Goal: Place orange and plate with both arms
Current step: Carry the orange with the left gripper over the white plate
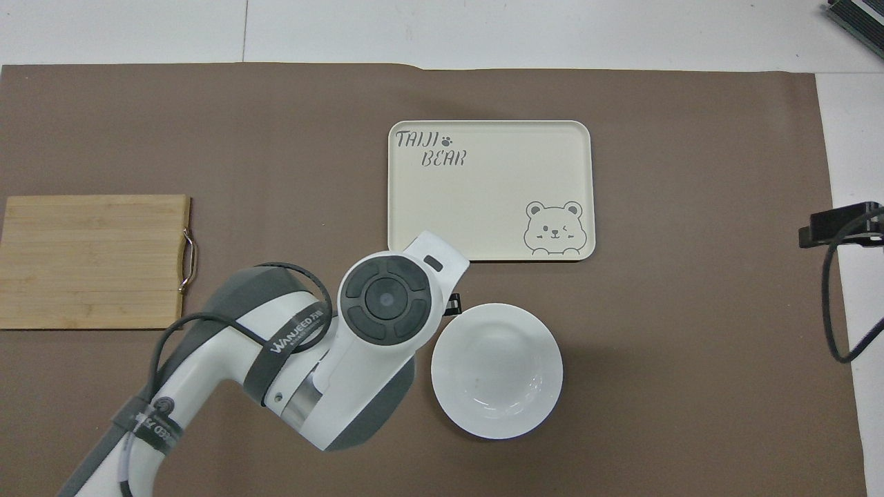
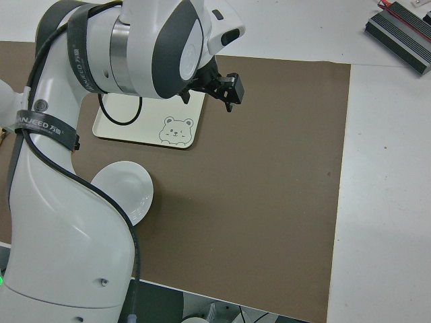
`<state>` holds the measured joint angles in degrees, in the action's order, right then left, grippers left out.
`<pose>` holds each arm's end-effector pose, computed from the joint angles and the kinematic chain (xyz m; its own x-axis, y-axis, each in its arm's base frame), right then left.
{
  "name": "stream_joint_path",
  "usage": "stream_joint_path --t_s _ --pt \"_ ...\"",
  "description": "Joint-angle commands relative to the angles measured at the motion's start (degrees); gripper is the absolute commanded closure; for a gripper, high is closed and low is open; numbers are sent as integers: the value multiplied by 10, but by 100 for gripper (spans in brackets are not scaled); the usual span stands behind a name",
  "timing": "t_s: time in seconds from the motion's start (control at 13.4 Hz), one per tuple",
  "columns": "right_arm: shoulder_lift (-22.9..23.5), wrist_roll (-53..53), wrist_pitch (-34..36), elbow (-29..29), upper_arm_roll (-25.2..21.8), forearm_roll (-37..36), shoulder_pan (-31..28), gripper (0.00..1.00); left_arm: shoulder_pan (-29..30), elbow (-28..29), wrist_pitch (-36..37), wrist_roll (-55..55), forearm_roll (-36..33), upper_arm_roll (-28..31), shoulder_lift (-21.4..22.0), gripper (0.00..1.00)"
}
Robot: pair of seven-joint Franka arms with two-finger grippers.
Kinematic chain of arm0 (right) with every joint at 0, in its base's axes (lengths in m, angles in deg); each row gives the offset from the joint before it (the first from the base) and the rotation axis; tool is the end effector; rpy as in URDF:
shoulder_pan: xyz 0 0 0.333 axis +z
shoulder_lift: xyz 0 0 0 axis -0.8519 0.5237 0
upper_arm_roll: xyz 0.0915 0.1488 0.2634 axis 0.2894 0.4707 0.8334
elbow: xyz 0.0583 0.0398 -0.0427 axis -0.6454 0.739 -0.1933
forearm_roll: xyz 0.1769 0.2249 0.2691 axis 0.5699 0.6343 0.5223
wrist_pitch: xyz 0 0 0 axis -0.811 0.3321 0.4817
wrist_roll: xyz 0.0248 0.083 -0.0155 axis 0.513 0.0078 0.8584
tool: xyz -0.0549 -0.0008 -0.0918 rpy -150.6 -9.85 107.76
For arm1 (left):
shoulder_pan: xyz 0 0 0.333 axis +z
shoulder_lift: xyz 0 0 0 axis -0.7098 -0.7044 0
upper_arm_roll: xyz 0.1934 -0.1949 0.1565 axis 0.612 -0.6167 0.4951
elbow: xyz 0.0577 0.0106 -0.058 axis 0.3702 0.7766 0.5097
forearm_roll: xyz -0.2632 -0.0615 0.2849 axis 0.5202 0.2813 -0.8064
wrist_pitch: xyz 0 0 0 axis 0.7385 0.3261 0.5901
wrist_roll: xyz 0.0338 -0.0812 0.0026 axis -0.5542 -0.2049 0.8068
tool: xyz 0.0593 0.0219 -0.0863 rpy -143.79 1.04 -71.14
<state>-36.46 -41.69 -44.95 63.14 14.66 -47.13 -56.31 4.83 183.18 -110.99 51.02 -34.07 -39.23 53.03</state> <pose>0.5320 -0.0353 0.6543 0.9949 -0.1002 0.0084 -0.1001 -0.9949 -0.0117 0.4298 -0.4093 0.4412 0.9988 0.0483 0.0008 0.0483 -0.9987 0.0133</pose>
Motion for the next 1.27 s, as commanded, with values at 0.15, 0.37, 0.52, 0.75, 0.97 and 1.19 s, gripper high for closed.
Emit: stream_joint_path --t_s 0.15,0.37,0.52,0.75,0.97,1.19 --pt "-12 9 1 13 5 -9 -4 0 -61 38 -90 75 1 10 -11 100" --pt "-12 9 1 13 5 -9 -4 0 -87 56 -134 81 1 10 -21 100" --pt "-12 9 1 13 5 -9 -4 0 -94 57 -153 82 2 10 -27 100" --pt "-12 9 1 13 5 -9 -4 0 -120 57 -175 92 2 10 -64 100" --pt "-12 9 1 13 5 -9 -4 0 -131 59 -201 98 2 10 -98 100" --pt "-12 9 1 13 5 -10 -4 0 -133 59 -196 92 2 10 -98 0"
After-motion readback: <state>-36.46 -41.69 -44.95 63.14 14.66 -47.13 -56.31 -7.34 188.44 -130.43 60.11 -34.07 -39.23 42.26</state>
